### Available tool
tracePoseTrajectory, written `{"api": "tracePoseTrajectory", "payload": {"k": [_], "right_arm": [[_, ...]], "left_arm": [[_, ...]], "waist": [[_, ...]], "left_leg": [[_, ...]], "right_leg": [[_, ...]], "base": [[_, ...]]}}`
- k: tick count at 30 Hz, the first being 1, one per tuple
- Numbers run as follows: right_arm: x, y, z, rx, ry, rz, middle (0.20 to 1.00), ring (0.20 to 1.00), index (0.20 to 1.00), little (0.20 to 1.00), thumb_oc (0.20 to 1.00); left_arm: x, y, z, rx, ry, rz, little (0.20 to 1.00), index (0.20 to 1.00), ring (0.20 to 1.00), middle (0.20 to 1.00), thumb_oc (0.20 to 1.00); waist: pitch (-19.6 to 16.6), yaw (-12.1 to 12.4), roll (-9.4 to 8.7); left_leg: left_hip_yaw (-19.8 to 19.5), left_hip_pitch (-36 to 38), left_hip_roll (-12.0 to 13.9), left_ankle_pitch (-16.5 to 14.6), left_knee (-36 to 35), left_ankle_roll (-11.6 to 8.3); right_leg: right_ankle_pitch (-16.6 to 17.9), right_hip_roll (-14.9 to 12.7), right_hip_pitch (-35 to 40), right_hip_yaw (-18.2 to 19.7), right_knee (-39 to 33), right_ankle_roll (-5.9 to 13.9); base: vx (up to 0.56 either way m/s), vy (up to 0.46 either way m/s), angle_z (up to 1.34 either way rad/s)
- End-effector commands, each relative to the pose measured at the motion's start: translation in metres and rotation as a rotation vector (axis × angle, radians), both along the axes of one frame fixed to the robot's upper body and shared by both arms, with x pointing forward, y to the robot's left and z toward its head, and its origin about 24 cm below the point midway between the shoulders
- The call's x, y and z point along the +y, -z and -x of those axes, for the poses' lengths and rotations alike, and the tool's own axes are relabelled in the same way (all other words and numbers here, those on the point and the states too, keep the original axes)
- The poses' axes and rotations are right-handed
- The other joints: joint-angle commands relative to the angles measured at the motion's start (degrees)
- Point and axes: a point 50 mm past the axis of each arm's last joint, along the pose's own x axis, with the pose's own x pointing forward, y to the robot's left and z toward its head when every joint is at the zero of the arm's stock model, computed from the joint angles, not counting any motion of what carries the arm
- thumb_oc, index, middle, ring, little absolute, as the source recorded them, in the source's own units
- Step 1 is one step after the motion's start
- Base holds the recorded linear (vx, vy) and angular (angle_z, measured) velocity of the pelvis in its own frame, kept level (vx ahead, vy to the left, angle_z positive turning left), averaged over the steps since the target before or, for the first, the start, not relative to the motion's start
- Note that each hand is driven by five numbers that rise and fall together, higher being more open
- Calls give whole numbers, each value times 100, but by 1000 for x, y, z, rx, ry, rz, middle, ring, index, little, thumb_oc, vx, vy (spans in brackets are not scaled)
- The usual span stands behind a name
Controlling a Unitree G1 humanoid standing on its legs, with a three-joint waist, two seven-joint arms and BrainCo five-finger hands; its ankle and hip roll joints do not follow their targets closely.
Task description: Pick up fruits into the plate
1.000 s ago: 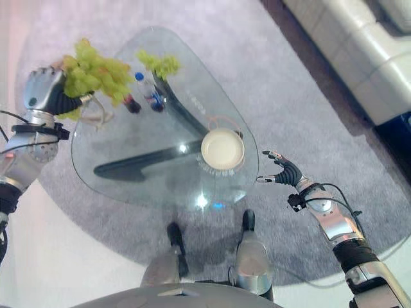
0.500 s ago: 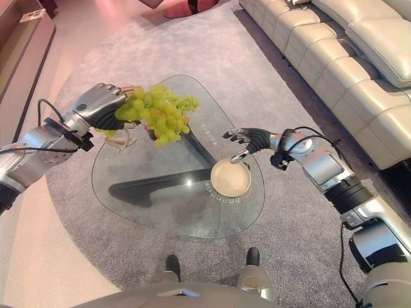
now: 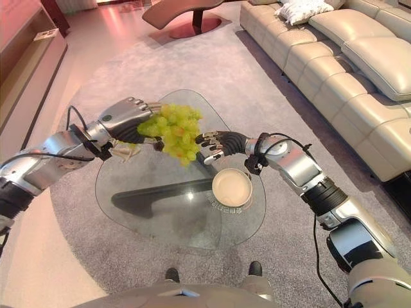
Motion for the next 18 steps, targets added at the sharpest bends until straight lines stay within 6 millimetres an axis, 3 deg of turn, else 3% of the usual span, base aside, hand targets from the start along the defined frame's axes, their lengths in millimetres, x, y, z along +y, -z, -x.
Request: {"api": "tracePoseTrajectory", "payload": {"k": [1,18], "right_arm": [[23,-17,9,-73,-69,-93,1000,1000,1000,1000,1000],[25,-31,19,-290,229,-399,1000,1000,1000,1000,1000]], "left_arm": [[-6,-23,0,-57,27,77,200,200,200,200,200],[-8,19,15,-5,-13,99,200,200,200,200,200]], "waist": [[-172,34,-227],[-186,-62,-67]], "left_leg": [[195,-95,-113,-589,351,115],[311,-7,-98,-608,296,133]], "right_leg": [[-273,-487,231,-544,172,307],[-205,-527,225,-515,95,367]], "base": [[0,0,0],[-2,13,-1]]}}
